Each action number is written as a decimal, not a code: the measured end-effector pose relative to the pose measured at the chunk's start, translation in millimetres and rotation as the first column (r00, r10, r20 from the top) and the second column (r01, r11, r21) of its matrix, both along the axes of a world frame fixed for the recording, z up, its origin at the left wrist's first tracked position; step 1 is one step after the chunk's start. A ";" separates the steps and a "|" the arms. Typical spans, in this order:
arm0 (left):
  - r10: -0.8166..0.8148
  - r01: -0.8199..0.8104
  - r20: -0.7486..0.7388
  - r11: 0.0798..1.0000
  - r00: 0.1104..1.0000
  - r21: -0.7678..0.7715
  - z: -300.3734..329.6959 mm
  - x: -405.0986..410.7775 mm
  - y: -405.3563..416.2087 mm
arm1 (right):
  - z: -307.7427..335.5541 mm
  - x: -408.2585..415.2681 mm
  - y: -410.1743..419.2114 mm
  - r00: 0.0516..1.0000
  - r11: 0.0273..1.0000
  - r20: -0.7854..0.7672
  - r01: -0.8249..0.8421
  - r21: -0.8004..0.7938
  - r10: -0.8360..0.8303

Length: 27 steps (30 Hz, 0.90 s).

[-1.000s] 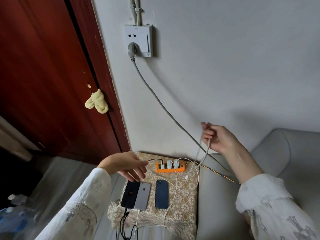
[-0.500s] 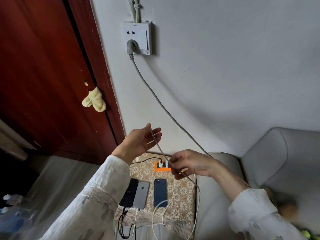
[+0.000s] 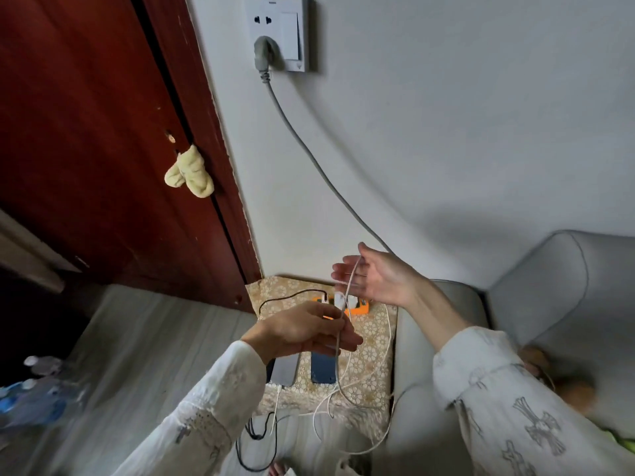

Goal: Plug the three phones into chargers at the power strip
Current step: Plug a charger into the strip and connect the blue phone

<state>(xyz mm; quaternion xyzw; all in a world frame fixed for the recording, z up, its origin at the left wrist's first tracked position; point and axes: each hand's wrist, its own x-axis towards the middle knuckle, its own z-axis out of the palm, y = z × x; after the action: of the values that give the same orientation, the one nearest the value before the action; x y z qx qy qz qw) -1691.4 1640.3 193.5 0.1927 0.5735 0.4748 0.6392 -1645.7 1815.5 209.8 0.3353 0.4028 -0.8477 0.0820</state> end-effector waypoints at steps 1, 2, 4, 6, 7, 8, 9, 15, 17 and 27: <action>-0.015 0.015 0.007 1.000 1.000 -0.012 -3.0 2.5 -2.5 | 1.6 -4.0 -1.7 0.995 0.994 0.004 0.099 -0.054 -0.099; -0.036 0.036 0.008 0.999 0.999 -0.024 -6.3 4.8 -5.3 | 2.9 -7.5 -1.9 0.984 0.981 0.003 0.179 -0.080 -0.179; -0.069 0.068 -0.010 0.997 0.998 -0.046 -15.8 8.8 -11.2 | 2.1 -11.1 -0.3 0.970 0.970 -0.025 0.242 -0.005 -0.242; -0.031 0.029 -0.025 0.997 0.999 -0.072 -29.0 10.8 -15.2 | -4.6 -8.4 1.2 0.974 0.960 -0.046 0.227 0.162 -0.223; 0.016 -0.019 -0.034 0.996 0.999 -0.088 -36.4 11.6 -16.5 | -10.2 -4.7 0.8 0.980 0.954 -0.041 0.201 0.224 -0.197; 0.077 -0.082 -0.051 0.991 0.996 -0.107 -43.9 12.5 -17.3 | -17.6 -0.1 -1.3 0.986 0.952 -0.026 0.167 0.255 -0.166; 0.149 -0.157 -0.071 0.978 0.986 -0.135 -52.0 13.5 -18.6 | -27.1 5.2 -4.2 0.991 0.957 0.000 0.131 0.259 -0.135; 0.360 -0.401 -0.177 0.833 0.916 -0.381 -118.9 10.9 -36.5 | -105.6 38.8 -22.3 0.976 0.993 0.194 0.083 0.082 -0.098; 0.350 -0.403 -0.198 0.793 0.915 -0.458 -142.1 10.7 -42.1 | -135.0 51.5 -30.9 0.949 0.995 0.308 0.043 0.088 -0.068; 0.194 -0.449 -0.479 0.738 0.856 -0.503 -302.4 6.9 -6.4 | -312.1 48.6 -46.6 0.911 0.955 0.405 -0.056 0.292 -0.071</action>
<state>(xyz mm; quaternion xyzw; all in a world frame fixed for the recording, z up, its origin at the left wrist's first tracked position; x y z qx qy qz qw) -1684.6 1634.0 -108.9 -0.0318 0.8348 0.3252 0.4430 -1597.1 1768.9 -102.3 0.5161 0.4979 -0.6881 0.1105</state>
